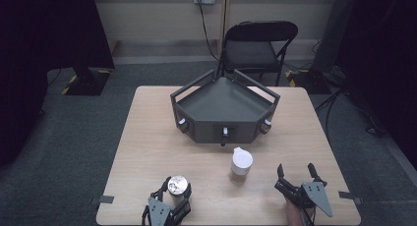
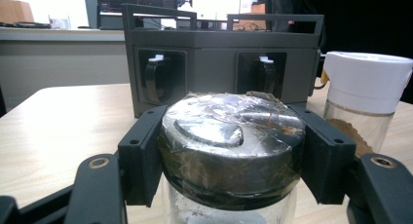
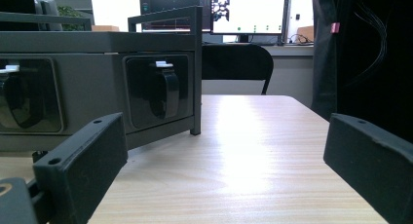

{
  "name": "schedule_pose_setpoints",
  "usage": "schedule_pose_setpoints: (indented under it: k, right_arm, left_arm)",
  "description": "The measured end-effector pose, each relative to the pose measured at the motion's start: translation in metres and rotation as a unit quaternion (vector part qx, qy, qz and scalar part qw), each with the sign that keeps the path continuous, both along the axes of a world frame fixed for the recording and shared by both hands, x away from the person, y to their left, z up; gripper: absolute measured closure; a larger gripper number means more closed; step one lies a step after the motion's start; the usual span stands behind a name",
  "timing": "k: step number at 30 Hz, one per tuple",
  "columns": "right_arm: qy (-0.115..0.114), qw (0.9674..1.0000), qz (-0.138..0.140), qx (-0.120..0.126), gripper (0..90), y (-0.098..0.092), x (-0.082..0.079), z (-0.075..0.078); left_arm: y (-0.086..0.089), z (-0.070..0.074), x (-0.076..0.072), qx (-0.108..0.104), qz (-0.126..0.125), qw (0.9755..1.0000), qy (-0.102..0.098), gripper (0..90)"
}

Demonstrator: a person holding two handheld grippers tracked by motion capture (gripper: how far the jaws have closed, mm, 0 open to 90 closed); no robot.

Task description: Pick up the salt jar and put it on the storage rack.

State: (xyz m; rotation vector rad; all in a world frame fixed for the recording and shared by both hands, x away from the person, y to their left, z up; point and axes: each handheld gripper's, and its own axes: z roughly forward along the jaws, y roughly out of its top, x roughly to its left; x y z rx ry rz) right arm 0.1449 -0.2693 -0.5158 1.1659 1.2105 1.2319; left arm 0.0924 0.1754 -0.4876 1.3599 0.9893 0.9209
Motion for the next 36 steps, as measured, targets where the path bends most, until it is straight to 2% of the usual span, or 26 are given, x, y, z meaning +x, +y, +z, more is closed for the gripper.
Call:
schedule_pose_setpoints:
  k: [11,16,19,26,28,32,36]
  right_arm:
    - [0.000,1.0000,0.000,0.000,0.5,0.000,0.000,0.000]
    - [0.000,1.0000,0.000,0.000,0.4,0.000,0.000,0.000]
    - [0.000,1.0000,0.000,0.000,0.5,0.000,0.000,0.000]
    - [0.000,1.0000,0.000,0.000,0.4,0.000,0.000,0.000]
    - [0.000,1.0000,0.000,0.000,0.4,0.000,0.000,0.000]
    - [0.000,1.0000,0.000,0.000,0.4,0.000,0.000,0.000]
    - [0.000,1.0000,0.000,0.000,0.4,0.000,0.000,0.000]
  left_arm:
    - [0.014,0.009,0.010,-0.008,-0.040,0.9991,-0.008,34.9]
    - [0.016,0.015,0.016,-0.006,-0.054,0.9984,-0.015,34.9]
    - [0.018,0.017,0.018,-0.007,-0.060,0.9978,-0.026,34.9]
    - [0.025,0.025,0.029,-0.006,-0.084,0.9953,-0.046,34.9]
    - [0.026,0.027,0.030,-0.006,-0.088,0.9950,-0.047,34.9]
    - [0.035,0.036,0.040,-0.013,-0.115,0.9922,-0.045,34.9]
    - [0.038,0.045,0.045,-0.006,-0.126,0.9908,-0.049,34.9]
